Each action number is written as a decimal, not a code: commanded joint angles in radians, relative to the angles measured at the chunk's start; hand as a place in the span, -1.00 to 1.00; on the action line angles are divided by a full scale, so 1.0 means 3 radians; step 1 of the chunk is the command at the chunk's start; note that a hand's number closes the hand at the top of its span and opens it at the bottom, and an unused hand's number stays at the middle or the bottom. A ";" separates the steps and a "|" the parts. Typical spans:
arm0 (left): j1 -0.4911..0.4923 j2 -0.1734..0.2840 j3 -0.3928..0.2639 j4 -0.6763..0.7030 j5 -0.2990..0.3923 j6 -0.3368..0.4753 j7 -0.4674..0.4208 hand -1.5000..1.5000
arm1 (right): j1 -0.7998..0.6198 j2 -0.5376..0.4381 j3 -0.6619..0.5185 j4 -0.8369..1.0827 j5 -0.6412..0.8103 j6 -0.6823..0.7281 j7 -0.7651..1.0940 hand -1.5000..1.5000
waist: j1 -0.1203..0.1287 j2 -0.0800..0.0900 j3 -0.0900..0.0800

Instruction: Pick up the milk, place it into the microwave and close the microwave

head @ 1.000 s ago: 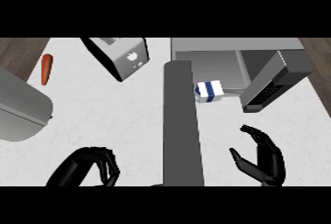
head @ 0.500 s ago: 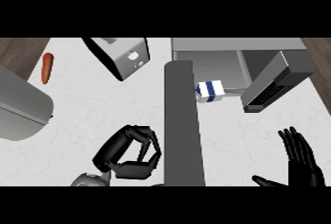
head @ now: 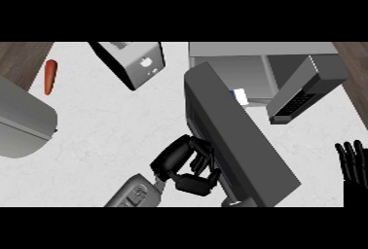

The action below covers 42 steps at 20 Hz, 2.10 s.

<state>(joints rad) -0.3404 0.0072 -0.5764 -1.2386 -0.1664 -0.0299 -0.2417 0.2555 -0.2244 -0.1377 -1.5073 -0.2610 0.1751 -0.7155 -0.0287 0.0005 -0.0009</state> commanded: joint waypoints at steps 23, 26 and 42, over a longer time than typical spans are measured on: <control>-0.1627 -0.0023 -0.0994 0.0967 0.2103 0.1195 -0.0192 1.00 | -0.0435 -0.0474 0.0212 -0.1061 -0.0562 0.0642 0.0803 -1.00 | -0.0763 0.0164 -0.0018; -0.1813 -0.0024 -0.0928 0.1051 0.2230 0.1245 -0.0195 1.00 | -0.0483 -0.0524 0.0193 -0.1147 -0.0616 0.0662 0.0855 -1.00 | -0.0872 0.0176 -0.0017; -0.2451 -0.0022 -0.0770 0.1571 0.2691 0.1404 -0.0268 1.00 | -0.0694 -0.0757 0.0166 -0.1321 -0.0930 0.0809 0.1149 -1.00 | -0.1242 0.0296 -0.0002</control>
<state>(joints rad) -1.0300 0.0149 -0.8122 -0.7953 0.6146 0.3919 -0.3140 0.0663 -0.4360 -0.0834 -1.8894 -0.5199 0.4126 -0.3903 -0.3798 0.0823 -0.0017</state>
